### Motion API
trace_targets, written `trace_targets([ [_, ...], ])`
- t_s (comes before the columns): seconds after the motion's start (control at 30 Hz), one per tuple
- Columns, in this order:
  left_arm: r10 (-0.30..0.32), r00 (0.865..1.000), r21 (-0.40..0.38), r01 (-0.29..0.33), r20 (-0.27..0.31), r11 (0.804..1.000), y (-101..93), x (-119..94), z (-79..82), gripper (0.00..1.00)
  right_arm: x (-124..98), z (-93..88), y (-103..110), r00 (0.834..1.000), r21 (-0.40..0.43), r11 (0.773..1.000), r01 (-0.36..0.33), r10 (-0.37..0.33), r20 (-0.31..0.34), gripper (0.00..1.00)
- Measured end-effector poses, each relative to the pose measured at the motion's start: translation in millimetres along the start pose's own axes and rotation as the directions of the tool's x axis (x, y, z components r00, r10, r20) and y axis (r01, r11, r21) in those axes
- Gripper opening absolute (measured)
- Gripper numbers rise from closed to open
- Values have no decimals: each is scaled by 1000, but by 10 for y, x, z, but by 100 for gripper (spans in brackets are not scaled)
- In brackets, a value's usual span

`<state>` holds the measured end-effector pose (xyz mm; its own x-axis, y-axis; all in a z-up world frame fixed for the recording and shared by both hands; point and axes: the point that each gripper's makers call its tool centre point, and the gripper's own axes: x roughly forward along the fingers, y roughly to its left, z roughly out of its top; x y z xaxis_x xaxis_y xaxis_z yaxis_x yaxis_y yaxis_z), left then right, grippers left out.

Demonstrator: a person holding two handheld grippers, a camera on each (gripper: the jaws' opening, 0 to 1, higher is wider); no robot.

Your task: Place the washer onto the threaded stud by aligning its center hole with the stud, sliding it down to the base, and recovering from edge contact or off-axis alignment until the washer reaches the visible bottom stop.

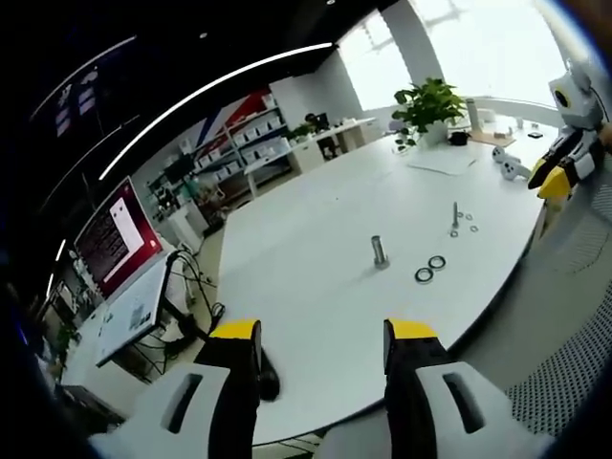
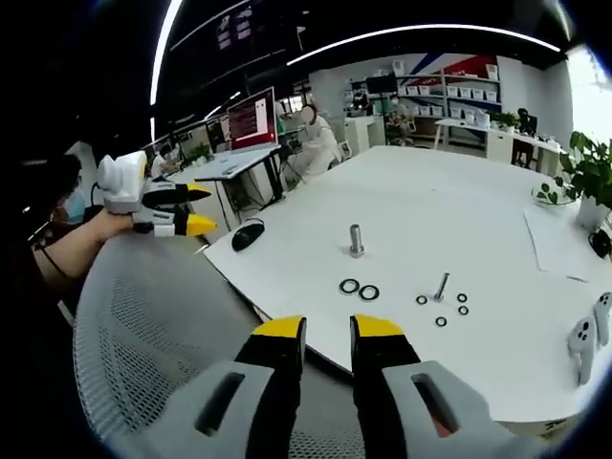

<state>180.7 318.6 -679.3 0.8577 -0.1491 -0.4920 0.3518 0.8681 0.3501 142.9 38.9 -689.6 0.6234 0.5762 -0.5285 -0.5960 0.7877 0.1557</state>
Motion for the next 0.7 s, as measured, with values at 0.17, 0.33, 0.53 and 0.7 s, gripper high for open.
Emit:
trace_targets([
  [0.17,11,1000,0,-11,0,1000,18,-5,-3,49,-8,70,-170,1000,-22,1000,-17,17,-14,22],
  [0.33,23,1000,17,-23,2,1000,11,-34,-5,48,8,112,-349,999,-76,997,-7,5,-39,28],
  [0.53,36,999,18,-36,7,999,37,-46,3,46,41,254,-590,999,-80,996,26,-28,-18,31],
  [0.7,41,999,17,-41,20,999,45,-56,28,46,71,244,-826,997,-99,993,61,-66,-43,33],
])
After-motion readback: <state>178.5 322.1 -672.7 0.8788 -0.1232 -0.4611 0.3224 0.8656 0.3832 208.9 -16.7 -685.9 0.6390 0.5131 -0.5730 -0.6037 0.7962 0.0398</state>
